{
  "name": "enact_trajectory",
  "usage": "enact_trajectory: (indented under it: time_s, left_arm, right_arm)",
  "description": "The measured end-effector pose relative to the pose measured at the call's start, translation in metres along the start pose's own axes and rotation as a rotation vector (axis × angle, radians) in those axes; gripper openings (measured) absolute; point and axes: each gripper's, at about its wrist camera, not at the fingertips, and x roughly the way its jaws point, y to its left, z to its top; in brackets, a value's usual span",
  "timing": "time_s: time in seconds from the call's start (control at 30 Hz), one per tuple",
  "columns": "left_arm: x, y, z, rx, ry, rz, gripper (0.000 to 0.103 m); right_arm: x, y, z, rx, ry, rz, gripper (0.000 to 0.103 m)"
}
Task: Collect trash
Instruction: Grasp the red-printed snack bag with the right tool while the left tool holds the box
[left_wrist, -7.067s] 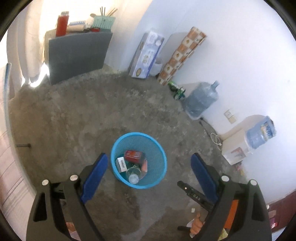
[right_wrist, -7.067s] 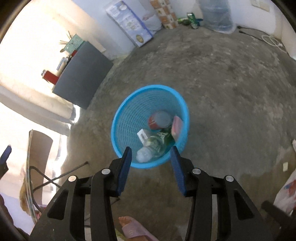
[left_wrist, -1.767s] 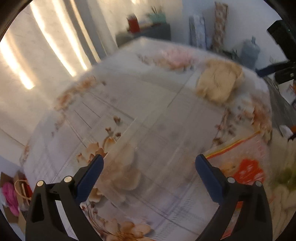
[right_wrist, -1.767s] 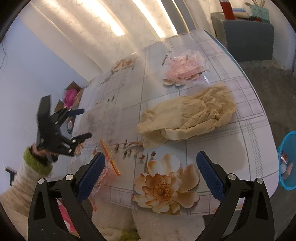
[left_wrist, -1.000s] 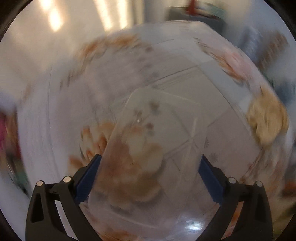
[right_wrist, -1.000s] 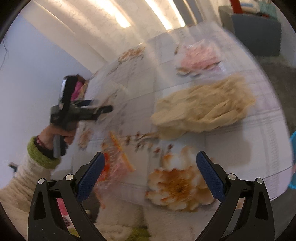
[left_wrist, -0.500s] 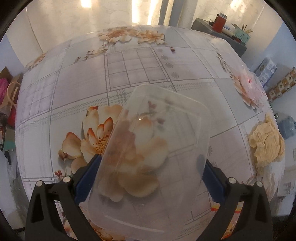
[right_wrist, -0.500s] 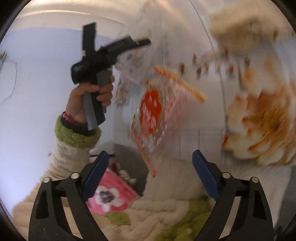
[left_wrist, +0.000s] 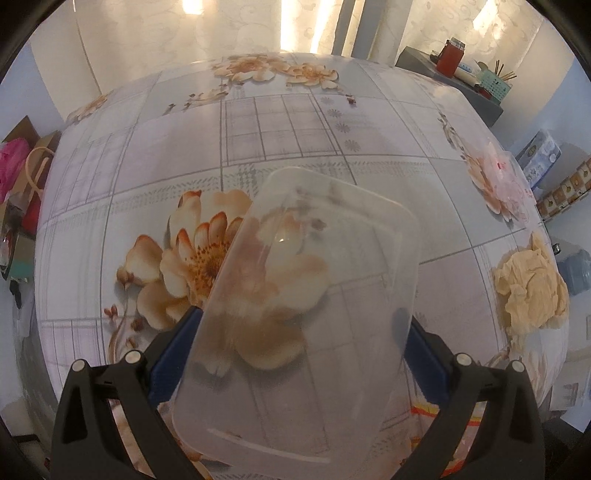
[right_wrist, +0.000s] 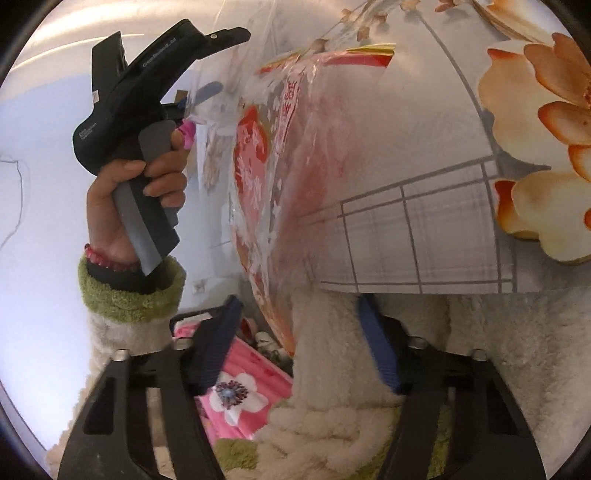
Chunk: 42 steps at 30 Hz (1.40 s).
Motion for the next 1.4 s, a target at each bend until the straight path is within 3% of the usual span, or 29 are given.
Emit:
enact_trajectory:
  time_s: [0.1,0.23,0.4,0.57,0.67,0.73,0.8,0.9,1.03,1.17,1.23,1.3,1.4]
  left_arm:
    - [-0.003,-0.001,-0.009,-0.022,-0.024,0.006,0.099]
    - [-0.008,-0.003,-0.019,-0.058,-0.036,0.005,0.099]
    - [-0.017,-0.005,-0.036,-0.109,-0.027,-0.028,0.099]
    - [-0.029,-0.007,-0.058,-0.159,-0.024,-0.11,0.099]
    - [-0.033,-0.005,-0.06,-0.176,-0.022,-0.169,0.099]
    - [-0.037,-0.006,-0.06,-0.161,-0.03,-0.178,0.099]
    - [-0.042,-0.006,-0.061,-0.146,-0.048,-0.171,0.099]
    - [-0.051,-0.008,-0.061,-0.115,-0.086,-0.149,0.099]
    - [-0.058,-0.015,-0.062,-0.033,-0.125,-0.133,0.099]
    - [-0.048,-0.027,-0.053,0.046,-0.094,-0.118,0.099]
    - [-0.037,-0.036,-0.049,0.1,-0.045,-0.058,0.099]
    - [-0.029,-0.047,-0.048,0.181,-0.043,0.058,0.099]
    - [-0.024,-0.054,-0.048,0.207,-0.046,0.089,0.099]
  right_arm:
    - [0.002,-0.007,-0.003,0.024,0.015,0.026,0.022]
    - [-0.002,-0.009,-0.007,0.024,0.011,0.056,0.009]
    - [-0.028,0.003,-0.018,-0.051,-0.069,0.036,0.003]
    - [-0.059,0.003,-0.025,-0.095,-0.178,-0.055,0.003]
    - [-0.069,-0.004,-0.013,-0.094,-0.206,-0.123,0.011]
    - [-0.075,-0.007,-0.008,-0.081,-0.237,-0.165,0.036]
    - [-0.087,-0.012,-0.003,-0.063,-0.281,-0.174,0.053]
    - [-0.1,-0.023,0.006,-0.06,-0.317,-0.177,0.066]
    - [-0.103,-0.038,0.019,-0.036,-0.334,-0.194,0.069]
    - [-0.117,-0.046,0.03,-0.029,-0.346,-0.177,0.069]
    - [-0.119,-0.044,0.037,-0.032,-0.352,-0.187,0.069]
    - [-0.114,-0.04,0.043,-0.033,-0.35,-0.195,0.069]
    - [-0.1,-0.032,0.05,-0.037,-0.353,-0.221,0.061]
